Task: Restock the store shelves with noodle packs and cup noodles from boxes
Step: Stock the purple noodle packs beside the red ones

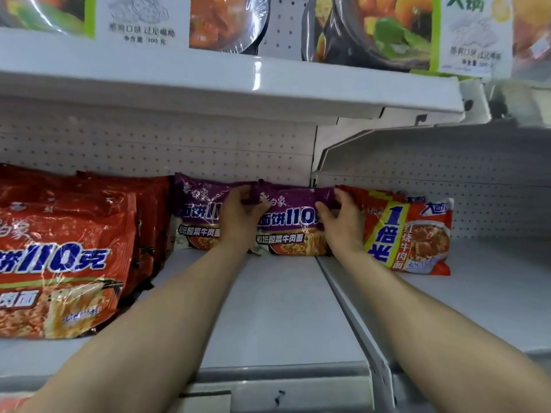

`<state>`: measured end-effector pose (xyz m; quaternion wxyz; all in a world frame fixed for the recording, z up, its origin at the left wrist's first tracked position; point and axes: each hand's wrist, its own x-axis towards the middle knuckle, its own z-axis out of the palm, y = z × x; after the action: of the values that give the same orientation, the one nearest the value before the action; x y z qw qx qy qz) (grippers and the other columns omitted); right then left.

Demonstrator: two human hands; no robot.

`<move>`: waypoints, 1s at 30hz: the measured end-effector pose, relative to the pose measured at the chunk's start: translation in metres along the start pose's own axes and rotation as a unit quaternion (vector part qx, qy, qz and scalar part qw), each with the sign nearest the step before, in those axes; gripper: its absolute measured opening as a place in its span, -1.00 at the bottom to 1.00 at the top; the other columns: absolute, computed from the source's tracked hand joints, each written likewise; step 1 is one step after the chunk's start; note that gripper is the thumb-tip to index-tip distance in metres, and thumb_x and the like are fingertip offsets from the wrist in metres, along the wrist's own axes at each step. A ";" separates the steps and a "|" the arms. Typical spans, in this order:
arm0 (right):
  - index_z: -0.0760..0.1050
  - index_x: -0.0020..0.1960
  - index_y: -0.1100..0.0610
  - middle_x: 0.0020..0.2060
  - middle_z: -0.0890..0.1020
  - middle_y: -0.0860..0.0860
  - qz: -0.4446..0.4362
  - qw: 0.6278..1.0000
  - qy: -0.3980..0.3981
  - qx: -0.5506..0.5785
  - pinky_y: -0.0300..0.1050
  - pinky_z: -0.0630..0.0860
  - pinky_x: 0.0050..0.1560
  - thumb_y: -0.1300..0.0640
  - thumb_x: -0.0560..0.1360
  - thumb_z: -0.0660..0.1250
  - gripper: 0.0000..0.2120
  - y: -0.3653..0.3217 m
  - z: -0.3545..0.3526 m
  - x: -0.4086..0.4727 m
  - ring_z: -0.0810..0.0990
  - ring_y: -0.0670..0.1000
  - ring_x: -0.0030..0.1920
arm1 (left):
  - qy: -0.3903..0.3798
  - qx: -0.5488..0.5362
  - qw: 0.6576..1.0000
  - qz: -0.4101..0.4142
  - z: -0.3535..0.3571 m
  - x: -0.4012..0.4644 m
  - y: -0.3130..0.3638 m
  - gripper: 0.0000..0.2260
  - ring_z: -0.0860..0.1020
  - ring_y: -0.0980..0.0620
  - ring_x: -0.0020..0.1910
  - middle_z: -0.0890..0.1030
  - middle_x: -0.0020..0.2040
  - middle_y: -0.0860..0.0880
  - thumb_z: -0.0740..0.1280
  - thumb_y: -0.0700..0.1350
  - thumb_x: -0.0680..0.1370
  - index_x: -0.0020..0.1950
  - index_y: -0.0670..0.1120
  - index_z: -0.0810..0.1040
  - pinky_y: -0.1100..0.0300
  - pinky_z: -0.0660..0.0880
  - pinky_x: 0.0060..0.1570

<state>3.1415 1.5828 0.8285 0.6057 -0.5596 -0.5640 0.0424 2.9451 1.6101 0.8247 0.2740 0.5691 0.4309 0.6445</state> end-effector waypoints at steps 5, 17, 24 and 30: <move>0.42 0.38 0.03 0.35 0.43 0.08 -0.072 0.991 -0.010 -0.112 -0.07 0.57 0.16 0.08 0.56 0.43 -0.58 0.010 0.002 -0.007 0.59 0.00 0.11 | -0.048 0.217 0.967 0.122 0.004 -0.014 -0.010 -0.47 0.52 -0.01 0.16 0.35 0.35 -0.04 0.49 -0.03 0.52 0.45 0.04 0.40 0.09 0.54 0.14; 0.53 0.23 0.11 0.31 0.39 0.06 -0.072 0.982 -0.119 -0.130 -0.13 0.48 0.28 0.09 0.46 0.54 -0.61 0.015 0.011 -0.014 0.46 0.06 0.29 | -0.075 0.205 0.972 0.081 0.011 -0.022 -0.014 -0.43 0.45 -0.11 0.29 0.34 0.37 -0.14 0.52 0.01 0.49 0.46 -0.04 0.45 0.20 0.39 0.24; 0.52 0.30 0.10 0.40 0.34 0.06 -0.059 0.980 -0.141 -0.130 0.02 0.45 0.40 0.05 0.48 0.52 -0.57 0.015 0.014 -0.016 0.41 0.09 0.40 | -0.086 0.181 0.979 0.048 0.013 -0.023 -0.013 -0.40 0.41 -0.13 0.36 0.30 0.40 -0.14 0.52 0.02 0.49 0.48 -0.03 0.42 0.11 0.39 0.37; 0.51 0.33 0.11 0.42 0.37 0.05 -0.012 0.978 -0.161 -0.132 -0.04 0.47 0.34 -0.04 0.50 0.48 -0.54 0.000 0.007 -0.021 0.47 0.07 0.35 | -0.068 0.177 0.982 0.020 0.010 -0.027 0.002 -0.44 0.44 -0.12 0.34 0.31 0.42 -0.15 0.51 0.00 0.50 0.46 -0.07 0.45 0.22 0.35 0.28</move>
<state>3.1291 1.5729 0.8133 0.4287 -0.6135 -0.6613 0.0499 2.9608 1.5893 0.8129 0.1846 0.6599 0.5066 0.5233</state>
